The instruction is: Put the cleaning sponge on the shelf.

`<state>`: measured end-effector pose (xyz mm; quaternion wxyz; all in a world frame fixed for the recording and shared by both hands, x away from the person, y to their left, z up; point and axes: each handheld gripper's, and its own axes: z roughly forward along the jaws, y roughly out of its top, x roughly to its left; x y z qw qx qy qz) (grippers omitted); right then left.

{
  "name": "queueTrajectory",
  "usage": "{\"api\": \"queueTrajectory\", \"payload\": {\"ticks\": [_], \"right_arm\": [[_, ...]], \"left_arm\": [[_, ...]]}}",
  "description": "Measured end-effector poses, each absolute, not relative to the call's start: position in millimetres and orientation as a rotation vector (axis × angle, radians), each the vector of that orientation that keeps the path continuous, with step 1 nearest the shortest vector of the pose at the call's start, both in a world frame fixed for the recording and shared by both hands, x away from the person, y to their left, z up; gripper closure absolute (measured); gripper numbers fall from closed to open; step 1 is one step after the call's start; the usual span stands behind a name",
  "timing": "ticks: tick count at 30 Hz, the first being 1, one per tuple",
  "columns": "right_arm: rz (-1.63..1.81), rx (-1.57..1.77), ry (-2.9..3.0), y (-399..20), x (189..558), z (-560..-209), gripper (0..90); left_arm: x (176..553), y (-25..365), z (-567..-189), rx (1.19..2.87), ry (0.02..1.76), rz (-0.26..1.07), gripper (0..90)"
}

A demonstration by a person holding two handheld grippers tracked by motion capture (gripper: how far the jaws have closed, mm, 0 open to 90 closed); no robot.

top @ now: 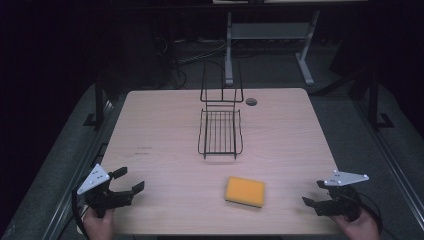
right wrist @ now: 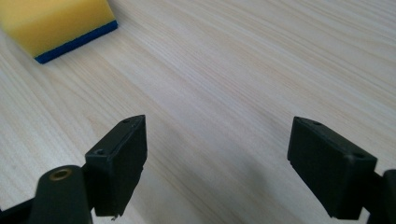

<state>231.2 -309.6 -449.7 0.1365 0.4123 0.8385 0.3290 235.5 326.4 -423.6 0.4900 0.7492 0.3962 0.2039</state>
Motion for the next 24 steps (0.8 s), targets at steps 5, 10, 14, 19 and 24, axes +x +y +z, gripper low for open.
{"api": "queueTrajectory", "payload": {"ticks": [5, 10, 14, 19, 24], "right_arm": [[0.934, 1.155, 2.452, -304, 236, -451, 19.4], [0.945, 1.126, 2.472, -300, 236, -450, 19.3], [0.944, 1.097, 2.496, -295, 235, -448, 19.2], [0.955, 1.054, 2.511, -288, 234, -444, 19.0], [0.953, 1.040, 2.539, -281, 236, -445, 18.7]], "left_arm": [[236, 325, -423, 1.824, 0.959, 0.492, 13.4], [235, 326, -424, 1.821, 0.965, 0.496, 13.4], [234, 328, -424, 1.819, 0.966, 0.499, 13.4], [234, 327, -423, 1.816, 0.966, 0.495, 13.4], [234, 326, -424, 1.820, 0.962, 0.495, 13.4]]}}
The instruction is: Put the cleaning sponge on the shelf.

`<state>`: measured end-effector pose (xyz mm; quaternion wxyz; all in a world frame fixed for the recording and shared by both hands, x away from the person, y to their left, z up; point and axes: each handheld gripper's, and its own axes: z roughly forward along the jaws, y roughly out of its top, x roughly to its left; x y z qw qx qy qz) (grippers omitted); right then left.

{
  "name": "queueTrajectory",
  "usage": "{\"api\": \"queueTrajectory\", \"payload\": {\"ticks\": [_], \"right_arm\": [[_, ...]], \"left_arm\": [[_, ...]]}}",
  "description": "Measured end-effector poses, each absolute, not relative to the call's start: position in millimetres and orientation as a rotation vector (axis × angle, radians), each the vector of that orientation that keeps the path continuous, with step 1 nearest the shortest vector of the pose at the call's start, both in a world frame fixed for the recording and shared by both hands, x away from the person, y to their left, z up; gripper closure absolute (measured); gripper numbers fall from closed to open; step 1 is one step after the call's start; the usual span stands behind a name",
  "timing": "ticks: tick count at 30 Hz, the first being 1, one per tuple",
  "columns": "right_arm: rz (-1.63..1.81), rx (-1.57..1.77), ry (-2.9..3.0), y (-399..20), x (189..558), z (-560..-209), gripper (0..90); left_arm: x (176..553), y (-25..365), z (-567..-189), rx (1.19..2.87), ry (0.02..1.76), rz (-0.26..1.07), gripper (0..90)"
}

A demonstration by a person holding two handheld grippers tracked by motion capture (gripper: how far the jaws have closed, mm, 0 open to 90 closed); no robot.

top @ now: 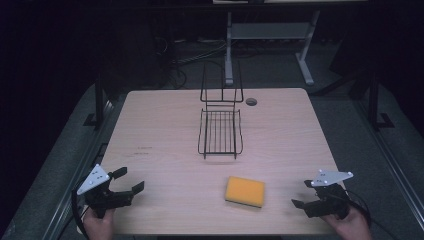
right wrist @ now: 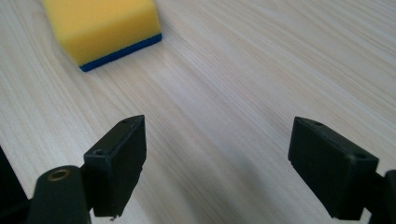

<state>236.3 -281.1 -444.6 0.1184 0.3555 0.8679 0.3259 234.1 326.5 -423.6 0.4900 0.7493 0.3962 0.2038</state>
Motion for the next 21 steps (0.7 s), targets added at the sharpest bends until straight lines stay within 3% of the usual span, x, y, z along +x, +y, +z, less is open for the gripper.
{"api": "queueTrajectory", "payload": {"ticks": [21], "right_arm": [[0.958, 0.914, 2.626, -261, 240, -436, 17.8]], "left_arm": [[233, 328, -423, 1.813, 0.970, 0.500, 13.4]]}}
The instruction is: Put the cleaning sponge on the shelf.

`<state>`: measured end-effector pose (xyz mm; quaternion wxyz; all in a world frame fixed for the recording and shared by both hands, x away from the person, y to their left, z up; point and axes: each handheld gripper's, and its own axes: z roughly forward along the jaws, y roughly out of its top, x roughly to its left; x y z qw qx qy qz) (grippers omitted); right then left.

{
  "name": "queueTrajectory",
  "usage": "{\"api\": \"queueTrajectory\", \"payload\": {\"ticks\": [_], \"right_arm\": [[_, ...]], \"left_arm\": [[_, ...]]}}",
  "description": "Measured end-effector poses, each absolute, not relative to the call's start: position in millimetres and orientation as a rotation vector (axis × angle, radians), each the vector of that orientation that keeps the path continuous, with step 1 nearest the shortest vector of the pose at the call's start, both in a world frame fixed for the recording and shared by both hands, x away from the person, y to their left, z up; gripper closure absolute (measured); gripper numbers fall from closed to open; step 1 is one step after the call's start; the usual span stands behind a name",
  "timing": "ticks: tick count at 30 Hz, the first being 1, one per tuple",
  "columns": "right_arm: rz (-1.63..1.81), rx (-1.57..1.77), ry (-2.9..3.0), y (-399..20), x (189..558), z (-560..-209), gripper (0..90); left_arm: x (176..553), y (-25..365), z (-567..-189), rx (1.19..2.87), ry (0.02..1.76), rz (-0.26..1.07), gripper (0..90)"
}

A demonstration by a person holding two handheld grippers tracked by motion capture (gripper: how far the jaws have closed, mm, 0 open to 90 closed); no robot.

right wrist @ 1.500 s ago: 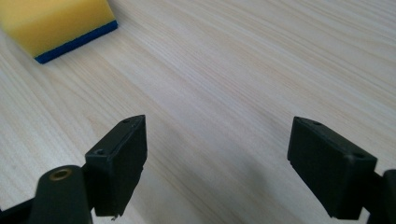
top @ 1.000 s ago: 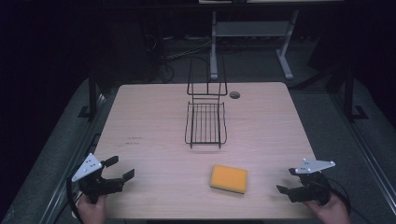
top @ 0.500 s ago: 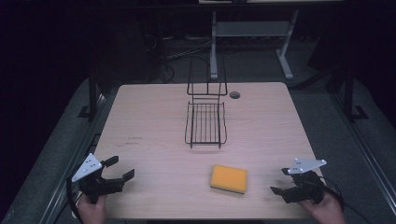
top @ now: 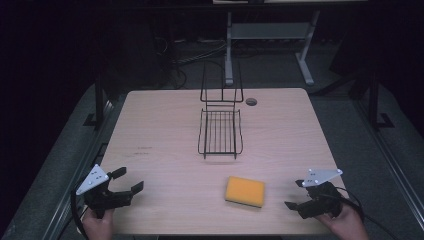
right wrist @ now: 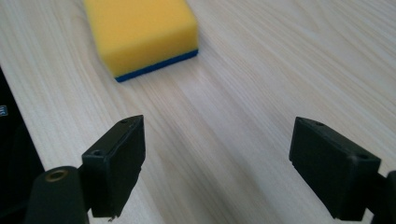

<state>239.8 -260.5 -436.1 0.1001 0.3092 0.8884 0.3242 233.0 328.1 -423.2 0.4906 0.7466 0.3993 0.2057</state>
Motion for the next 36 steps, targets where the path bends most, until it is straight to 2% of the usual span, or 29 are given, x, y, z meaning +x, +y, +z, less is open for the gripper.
{"api": "queueTrajectory", "payload": {"ticks": [18, 36], "right_arm": [[0.964, 0.791, 2.702, -235, 246, -424, 16.6], [0.928, 0.604, 2.835, -193, 263, -411, 16.1]], "left_arm": [[233, 328, -423, 1.812, 0.968, 0.504, 13.4], [232, 331, -422, 1.798, 0.973, 0.509, 13.4]]}}
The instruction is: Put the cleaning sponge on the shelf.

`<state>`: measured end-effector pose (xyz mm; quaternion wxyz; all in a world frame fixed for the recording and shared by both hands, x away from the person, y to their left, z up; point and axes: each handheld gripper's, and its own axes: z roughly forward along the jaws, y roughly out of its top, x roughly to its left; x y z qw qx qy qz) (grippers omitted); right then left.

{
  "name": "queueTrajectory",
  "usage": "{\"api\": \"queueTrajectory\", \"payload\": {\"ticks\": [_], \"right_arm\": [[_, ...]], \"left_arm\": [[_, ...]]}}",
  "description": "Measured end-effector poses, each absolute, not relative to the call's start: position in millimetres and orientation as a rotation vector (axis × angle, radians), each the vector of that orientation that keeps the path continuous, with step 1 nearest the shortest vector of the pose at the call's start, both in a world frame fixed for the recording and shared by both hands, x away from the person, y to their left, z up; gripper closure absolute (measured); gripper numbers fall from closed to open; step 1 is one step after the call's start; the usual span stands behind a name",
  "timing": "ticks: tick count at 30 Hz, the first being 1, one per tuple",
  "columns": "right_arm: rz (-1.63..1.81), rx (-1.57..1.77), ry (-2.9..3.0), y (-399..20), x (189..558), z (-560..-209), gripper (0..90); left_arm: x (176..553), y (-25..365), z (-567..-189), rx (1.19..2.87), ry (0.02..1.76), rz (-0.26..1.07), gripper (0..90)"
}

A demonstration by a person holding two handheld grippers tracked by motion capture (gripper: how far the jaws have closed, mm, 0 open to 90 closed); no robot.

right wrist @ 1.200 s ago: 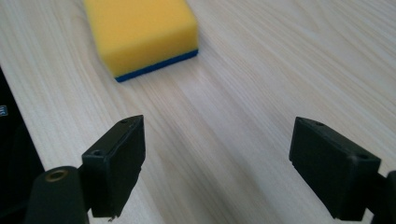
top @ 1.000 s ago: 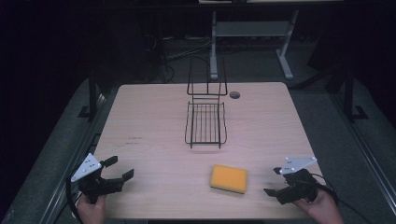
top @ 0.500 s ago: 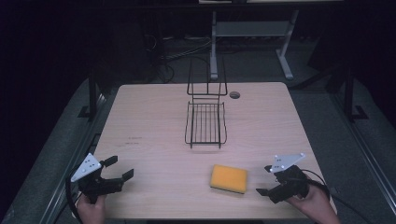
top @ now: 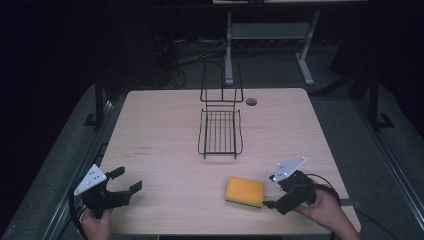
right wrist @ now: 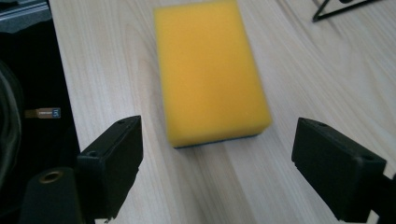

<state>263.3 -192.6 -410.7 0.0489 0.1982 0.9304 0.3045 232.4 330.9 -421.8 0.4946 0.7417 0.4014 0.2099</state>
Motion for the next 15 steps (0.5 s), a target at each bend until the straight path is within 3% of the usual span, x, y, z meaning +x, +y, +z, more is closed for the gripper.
{"api": "queueTrajectory", "payload": {"ticks": [15], "right_arm": [[0.895, 0.503, 2.893, -168, 275, -409, 15.6]], "left_arm": [[233, 330, -422, 1.801, 0.973, 0.506, 13.4]]}}
